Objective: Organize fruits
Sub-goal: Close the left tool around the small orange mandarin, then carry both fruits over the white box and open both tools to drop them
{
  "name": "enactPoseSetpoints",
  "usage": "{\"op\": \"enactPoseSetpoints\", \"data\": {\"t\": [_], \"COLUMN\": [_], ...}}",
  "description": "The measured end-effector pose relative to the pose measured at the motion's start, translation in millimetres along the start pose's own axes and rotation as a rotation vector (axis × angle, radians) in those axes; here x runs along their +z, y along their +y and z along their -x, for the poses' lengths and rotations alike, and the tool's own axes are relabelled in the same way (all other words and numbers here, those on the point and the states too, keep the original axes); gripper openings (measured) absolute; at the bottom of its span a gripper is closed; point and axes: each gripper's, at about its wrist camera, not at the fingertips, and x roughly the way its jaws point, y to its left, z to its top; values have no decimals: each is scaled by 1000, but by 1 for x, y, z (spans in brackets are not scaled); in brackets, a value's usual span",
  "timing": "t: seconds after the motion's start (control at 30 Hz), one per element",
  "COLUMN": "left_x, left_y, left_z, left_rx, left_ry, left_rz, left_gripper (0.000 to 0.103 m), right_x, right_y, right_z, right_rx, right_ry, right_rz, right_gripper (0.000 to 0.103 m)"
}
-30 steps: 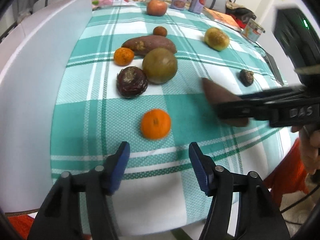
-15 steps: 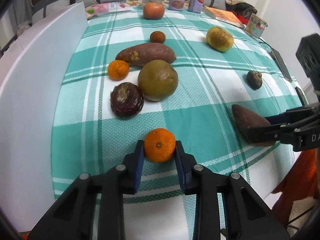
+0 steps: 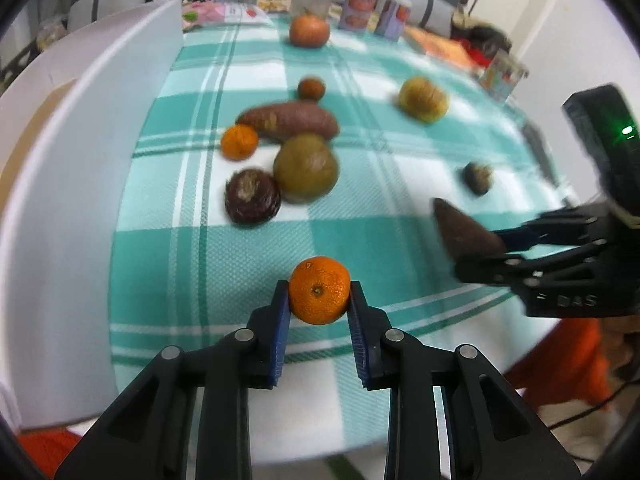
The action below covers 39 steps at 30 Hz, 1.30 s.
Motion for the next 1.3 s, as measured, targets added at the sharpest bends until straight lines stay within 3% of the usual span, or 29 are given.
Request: {"op": "enactPoseSetpoints", "data": {"t": [0.13,0.27,0.4,0.57,0.73,0.97,1.07,1.13,1.2,1.3], "left_x": [17,36,43,27,12,5,4,3,5,14], "left_y": [11,45,107,185,231,242,245,245,241,232], "left_z": [58,116,147,140,117,104,109,115,126,144], "left_rx": [-71,-47,84,230,297,340,359,377,402,402], "left_ry": [-78,-167,-224,-193,-125,-92,-103,-115,-145,-202], "left_rz": [38,86,162,294,378,400,405,409,406,397], "left_gripper": [28,28,28,28,28,30,45,68,73,76], "right_x": [18,48,80,109,122,123,128,132,133,132], "right_y": [29,82,154,228,271,304,307,309,304,297], "right_z": [48,80,90,58,2,-45,-48,-41,-22,16], "right_rx": [118,228,336,387,347,244,216,207,199,191], "right_ry": [-124,-234,-287,-249,-148,-83,-107,-129,-169,-259], "right_rz": [-12,26,89,142,168,227,234,234,235,243], "right_gripper": [40,40,40,40,40,41,41,42,45,60]}}
